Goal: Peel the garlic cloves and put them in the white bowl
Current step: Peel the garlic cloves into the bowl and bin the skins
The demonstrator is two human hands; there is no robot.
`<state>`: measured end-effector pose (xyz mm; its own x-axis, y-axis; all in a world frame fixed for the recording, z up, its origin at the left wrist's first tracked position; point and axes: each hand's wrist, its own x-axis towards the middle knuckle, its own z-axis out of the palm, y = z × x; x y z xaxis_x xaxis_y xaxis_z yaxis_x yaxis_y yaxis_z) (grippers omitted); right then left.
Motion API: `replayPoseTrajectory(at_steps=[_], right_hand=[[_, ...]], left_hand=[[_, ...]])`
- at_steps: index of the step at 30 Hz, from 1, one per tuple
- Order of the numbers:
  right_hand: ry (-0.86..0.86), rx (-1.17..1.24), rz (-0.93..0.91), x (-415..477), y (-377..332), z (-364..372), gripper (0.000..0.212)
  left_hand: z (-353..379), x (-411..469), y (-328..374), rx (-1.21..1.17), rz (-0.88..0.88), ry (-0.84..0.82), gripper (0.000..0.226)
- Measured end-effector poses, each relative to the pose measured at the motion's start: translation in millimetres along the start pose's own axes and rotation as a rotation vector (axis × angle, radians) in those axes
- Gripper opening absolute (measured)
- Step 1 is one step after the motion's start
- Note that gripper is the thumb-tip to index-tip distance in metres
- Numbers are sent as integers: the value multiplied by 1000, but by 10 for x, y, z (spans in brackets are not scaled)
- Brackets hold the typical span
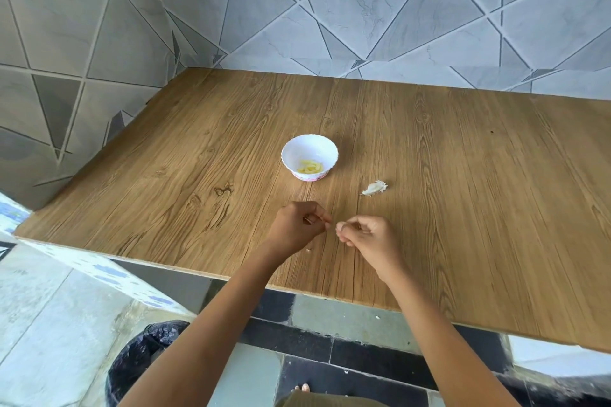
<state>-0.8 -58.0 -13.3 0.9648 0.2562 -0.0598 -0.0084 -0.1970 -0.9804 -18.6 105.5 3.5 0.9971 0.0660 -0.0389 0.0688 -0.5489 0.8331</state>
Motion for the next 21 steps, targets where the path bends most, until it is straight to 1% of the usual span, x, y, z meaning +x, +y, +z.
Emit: replayPoseTrajectory(at_steps=[5,9,16,21], right_hand=[[1,19,-34,-2,-31,3,18],[-16,80,-1,-7,-47,16,20],[9,134,63,-11,-57,34,12],[15,139,87,-10,-60,37,11]], left_hand=[[-35,9,-15,-68,-4,-12,8],[-50,2,-11,-118,-5,-20,11],[-48,2,-22,-141,-26,-39,16],[-43,8,-27,-154,51,-74,14]])
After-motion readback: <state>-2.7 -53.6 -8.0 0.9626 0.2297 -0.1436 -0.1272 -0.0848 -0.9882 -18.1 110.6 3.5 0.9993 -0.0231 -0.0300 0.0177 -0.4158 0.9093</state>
